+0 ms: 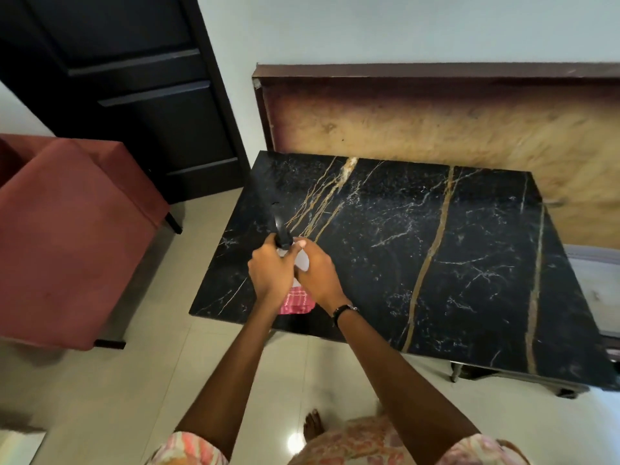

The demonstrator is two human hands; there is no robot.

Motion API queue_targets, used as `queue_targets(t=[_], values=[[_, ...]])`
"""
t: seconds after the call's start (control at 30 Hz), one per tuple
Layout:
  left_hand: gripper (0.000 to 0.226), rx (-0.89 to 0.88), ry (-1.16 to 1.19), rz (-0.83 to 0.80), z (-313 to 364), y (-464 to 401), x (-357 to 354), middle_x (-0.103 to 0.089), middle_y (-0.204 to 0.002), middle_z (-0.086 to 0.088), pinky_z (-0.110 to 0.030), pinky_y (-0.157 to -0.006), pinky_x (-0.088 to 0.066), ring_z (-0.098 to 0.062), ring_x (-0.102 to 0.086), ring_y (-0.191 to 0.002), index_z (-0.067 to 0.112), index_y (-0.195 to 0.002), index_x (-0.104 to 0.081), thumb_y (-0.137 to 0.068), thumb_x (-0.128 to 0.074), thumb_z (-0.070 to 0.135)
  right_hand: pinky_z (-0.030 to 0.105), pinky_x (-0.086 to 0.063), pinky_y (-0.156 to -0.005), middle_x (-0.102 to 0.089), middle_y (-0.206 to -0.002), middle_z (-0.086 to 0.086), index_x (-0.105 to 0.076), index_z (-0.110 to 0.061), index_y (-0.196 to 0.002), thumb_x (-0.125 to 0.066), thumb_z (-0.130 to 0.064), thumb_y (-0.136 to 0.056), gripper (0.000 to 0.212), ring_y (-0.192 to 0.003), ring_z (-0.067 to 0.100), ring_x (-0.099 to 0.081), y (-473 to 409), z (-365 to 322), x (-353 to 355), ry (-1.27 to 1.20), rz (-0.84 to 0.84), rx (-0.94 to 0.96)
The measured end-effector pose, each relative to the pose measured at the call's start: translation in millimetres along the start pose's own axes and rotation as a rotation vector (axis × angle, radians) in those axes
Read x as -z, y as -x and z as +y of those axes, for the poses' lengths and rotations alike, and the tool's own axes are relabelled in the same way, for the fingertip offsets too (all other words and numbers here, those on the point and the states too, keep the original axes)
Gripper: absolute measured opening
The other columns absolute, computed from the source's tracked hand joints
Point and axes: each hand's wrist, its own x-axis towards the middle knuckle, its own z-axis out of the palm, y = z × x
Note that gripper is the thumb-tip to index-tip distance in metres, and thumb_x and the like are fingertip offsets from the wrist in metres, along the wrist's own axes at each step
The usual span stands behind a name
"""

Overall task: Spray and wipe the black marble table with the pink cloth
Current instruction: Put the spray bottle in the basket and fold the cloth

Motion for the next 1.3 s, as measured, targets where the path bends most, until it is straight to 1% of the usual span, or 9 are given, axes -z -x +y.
queue_targets(t=[0.1,0.27,0.4,0.53,0.7,0.8,0.9,1.03,1.3], values=[[0.039,-0.107,-0.045,-0.016,39.3,11.4,-35.0,-0.073,-0.106,-0.008,-0.037,-0.086,-0.051,-0.027,-0.067,-0.101,0.013,-0.112,-0.064,-0.085,-0.064,0.042,0.046,-0.053,-0.086,-0.063,-0.122,0.001,-0.057,-0.02,-0.124,-0.055,-0.021,-0.092,0.033,-0.109,0.023,-0.06,5.8,5.3,46.3,0.038,0.167,-0.054],[0.044,-0.282,-0.106,-0.107,108.4,47.9,-112.1,-0.074,-0.098,-0.009,-0.041,-0.078,-0.05,-0.031,-0.067,-0.094,0.017,-0.106,-0.065,-0.083,-0.059,0.054,0.036,-0.048,-0.065,-0.066,-0.088,0.002,-0.059,-0.016,-0.094,-0.047,-0.03,-0.098,0.019,-0.086,0.026,-0.065,20.8,37.4,148.5,0.105,0.373,-0.169],[0.044,-0.348,-0.072,-0.231,161.9,88.2,-187.4,-0.074,-0.096,-0.006,-0.038,-0.076,-0.051,-0.027,-0.068,-0.091,0.018,-0.104,-0.065,-0.084,-0.057,0.056,0.037,-0.049,-0.065,-0.067,-0.089,0.006,-0.055,-0.017,-0.091,-0.05,-0.032,-0.097,0.017,-0.082,0.025,-0.064,40.4,78.9,241.8,0.124,0.499,-0.203],[0.04,-0.366,0.025,-0.483,209.2,129.9,-274.4,-0.072,-0.098,-0.003,-0.04,-0.076,-0.055,-0.023,-0.067,-0.088,0.022,-0.115,-0.059,-0.088,-0.053,0.052,0.039,-0.053,-0.071,-0.068,-0.094,0.003,-0.059,-0.021,-0.092,-0.059,-0.023,-0.092,0.003,-0.087,0.02,-0.065,61.0,138.3,337.3,0.139,0.637,-0.151],[0.046,-0.358,0.127,-0.793,249.9,171.3,-377.0,-0.058,-0.132,-0.008,-0.035,-0.097,-0.044,-0.023,-0.053,-0.123,0.017,-0.135,-0.044,-0.093,-0.053,0.034,0.034,-0.052,-0.073,-0.07,-0.1,0.011,-0.064,-0.012,-0.111,-0.072,-0.019,-0.084,0.029,-0.091,0.022,-0.066,77.5,226.2,443.3,0.179,0.695,-0.194],[0.053,-0.285,0.11,-0.938,258.8,188.2,-432.1,-0.047,-0.144,-0.008,-0.038,-0.106,-0.039,-0.023,-0.042,-0.134,0.02,-0.141,-0.036,-0.093,-0.054,0.034,0.027,-0.047,-0.07,-0.07,-0.099,0.01,-0.064,-0.006,-0.112,-0.072,-0.016,-0.084,0.031,-0.088,0.018,-0.064,81.7,270.2,489.0,0.157,0.723,-0.223],[0.054,-0.208,0.07,-1.007,253.1,193.3,-475.1,-0.043,-0.147,-0.008,-0.042,-0.109,-0.038,-0.024,-0.038,-0.137,0.022,-0.142,-0.035,-0.092,-0.055,0.031,0.019,-0.037,-0.071,-0.07,-0.1,0.012,-0.065,-0.003,-0.112,-0.073,-0.018,-0.084,0.033,-0.091,0.019,-0.061,77.1,320.8,518.7,0.122,0.786,-0.339],[0.052,-0.133,0.036,-1.005,235.8,193.5,-509.4,-0.039,-0.15,-0.006,-0.041,-0.111,-0.035,-0.024,-0.035,-0.139,0.021,-0.142,-0.034,-0.094,-0.054,0.028,0.028,-0.04,-0.082,-0.068,-0.11,0.015,-0.061,-0.007,-0.118,-0.07,-0.024,-0.087,0.037,-0.102,0.031,-0.059,69.1,398.1,530.5,0.127,0.741,-0.491],[0.047,-0.089,0.144,-0.929,213.0,181.2,-536.1,-0.044,-0.146,-0.004,-0.033,-0.109,-0.039,-0.016,-0.04,-0.135,0.014,-0.139,-0.038,-0.094,-0.053,0.017,0.029,-0.039,-0.091,-0.065,-0.116,0.015,-0.06,-0.004,-0.117,-0.072,-0.012,-0.084,0.036,-0.111,0.03,-0.057,56.7,478.3,529.8,0.011,0.702,-0.572]])
